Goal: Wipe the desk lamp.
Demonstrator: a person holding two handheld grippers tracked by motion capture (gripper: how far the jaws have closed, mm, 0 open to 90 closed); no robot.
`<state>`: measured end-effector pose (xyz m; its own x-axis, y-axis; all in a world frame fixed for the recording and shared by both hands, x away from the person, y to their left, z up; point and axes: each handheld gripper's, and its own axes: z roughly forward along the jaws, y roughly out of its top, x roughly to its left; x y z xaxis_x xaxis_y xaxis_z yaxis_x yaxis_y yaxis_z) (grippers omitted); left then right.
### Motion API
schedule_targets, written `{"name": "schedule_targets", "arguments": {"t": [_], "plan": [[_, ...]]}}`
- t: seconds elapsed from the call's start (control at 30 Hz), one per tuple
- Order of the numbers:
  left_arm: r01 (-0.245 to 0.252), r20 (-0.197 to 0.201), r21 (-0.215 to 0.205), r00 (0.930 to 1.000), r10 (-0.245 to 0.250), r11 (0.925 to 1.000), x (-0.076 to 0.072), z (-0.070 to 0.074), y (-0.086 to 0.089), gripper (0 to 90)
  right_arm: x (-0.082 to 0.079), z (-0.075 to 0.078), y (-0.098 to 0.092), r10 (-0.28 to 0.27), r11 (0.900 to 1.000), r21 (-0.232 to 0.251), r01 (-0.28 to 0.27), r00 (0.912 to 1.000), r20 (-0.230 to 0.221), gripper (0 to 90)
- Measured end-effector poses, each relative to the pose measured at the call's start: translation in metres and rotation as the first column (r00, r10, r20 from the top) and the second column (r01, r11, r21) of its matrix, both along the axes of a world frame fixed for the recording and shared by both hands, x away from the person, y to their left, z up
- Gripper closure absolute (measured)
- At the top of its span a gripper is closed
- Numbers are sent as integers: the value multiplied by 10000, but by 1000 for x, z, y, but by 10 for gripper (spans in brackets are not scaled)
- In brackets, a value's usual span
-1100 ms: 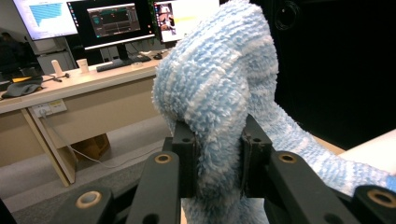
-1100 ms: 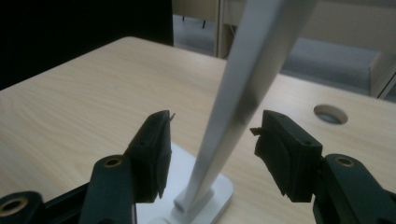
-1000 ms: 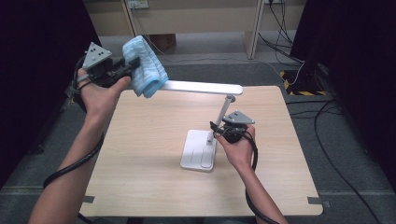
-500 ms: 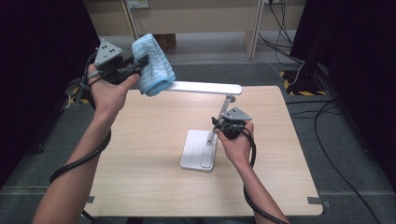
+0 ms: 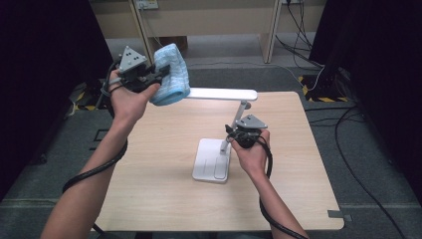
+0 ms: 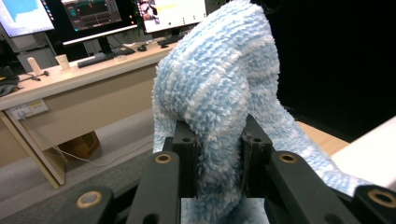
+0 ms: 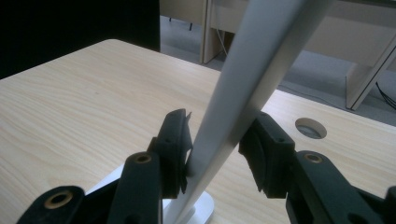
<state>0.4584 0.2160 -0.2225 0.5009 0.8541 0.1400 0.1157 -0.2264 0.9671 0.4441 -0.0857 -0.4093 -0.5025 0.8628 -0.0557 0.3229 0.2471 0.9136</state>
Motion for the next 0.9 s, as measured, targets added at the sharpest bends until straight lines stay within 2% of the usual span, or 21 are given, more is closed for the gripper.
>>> {"name": "schedule_targets", "arguments": {"t": [0.2, 0.6, 0.9], "plan": [[30, -117, 16, 9999, -30, 10000, -2, -11, -8, 723, 0, 0, 3, -45, 10000, -51, 45, 10000, -22, 615], [-58, 262, 64, 9996, 56, 10000, -17, -18, -23, 723, 0, 0, 7, -193, 9996, -193, 193, 9998, 6, 630], [86, 343, 120, 9994, -91, 9999, -22, -21, -45, 721, -1, 1, 10, -305, 9990, -312, 304, 9995, -21, 632]]}}
